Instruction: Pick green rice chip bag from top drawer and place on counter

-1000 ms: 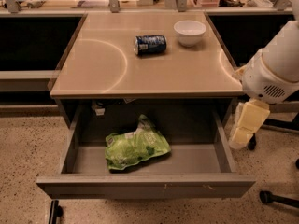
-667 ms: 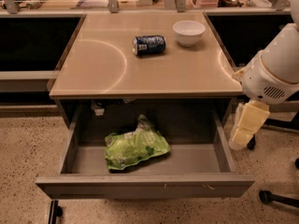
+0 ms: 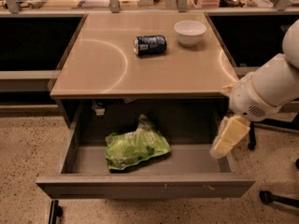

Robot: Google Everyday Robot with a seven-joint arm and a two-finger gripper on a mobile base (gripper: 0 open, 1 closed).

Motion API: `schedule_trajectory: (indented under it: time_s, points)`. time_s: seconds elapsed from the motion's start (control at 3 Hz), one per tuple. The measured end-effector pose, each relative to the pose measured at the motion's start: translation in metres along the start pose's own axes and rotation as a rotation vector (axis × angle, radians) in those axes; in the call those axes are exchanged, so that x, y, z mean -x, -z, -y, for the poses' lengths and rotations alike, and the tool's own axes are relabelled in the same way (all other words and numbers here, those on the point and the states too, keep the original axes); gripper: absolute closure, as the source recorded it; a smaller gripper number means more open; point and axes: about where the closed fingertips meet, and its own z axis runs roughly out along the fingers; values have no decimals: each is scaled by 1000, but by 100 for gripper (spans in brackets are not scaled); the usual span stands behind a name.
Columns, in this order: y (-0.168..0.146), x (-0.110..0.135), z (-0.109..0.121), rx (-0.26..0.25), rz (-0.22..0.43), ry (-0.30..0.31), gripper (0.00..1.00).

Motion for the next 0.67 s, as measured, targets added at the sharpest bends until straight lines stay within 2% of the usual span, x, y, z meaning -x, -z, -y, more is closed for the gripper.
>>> schedule_trajectory:
  time_s: [0.33,0.67]
  points:
    - [-47,26,2,34,152,13,0]
    - [-78,53,6,62,251,42,0]
